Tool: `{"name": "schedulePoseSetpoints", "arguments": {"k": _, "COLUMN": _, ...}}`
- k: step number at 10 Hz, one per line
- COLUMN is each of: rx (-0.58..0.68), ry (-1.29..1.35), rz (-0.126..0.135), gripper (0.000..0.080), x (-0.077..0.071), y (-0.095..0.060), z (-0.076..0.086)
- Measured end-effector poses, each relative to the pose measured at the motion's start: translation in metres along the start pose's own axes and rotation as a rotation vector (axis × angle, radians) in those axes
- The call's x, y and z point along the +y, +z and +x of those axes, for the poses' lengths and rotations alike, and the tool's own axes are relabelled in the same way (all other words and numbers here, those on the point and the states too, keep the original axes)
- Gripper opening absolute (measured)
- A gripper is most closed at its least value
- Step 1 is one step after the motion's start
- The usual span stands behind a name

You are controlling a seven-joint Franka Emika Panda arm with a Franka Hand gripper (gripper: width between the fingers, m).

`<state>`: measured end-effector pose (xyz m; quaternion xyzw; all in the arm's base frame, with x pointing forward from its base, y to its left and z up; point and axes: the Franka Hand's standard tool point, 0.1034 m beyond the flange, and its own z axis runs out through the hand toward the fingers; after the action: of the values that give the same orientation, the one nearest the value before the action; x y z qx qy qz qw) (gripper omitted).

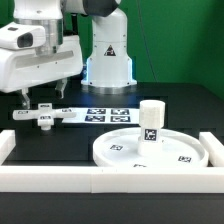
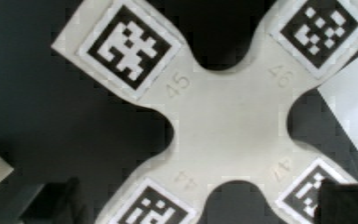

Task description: Assemble round table

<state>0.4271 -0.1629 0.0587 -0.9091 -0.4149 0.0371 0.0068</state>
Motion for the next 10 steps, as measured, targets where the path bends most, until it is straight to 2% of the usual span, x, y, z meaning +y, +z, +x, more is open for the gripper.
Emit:
{"name": "schedulePoseSetpoints", "arguments": {"k": 4, "rx": -0.011, "ry": -0.049, "rz": 0.005, "gripper": 0.0648, "x": -0.001, "y": 0.013, "z": -0.008}}
{"name": "schedulePoseSetpoints", "arguments": {"k": 7, "rx": -0.021, "ry": -0.049, "rz": 0.018, "gripper": 0.0648, "x": -0.004, "y": 0.023, "z": -0.010}}
{"name": "schedulePoseSetpoints", "arguments": {"k": 10, "rx": -0.027, "ry": -0.048, "rz": 0.026, "gripper": 0.0648, "x": -0.007, "y": 0.027, "z": -0.011}}
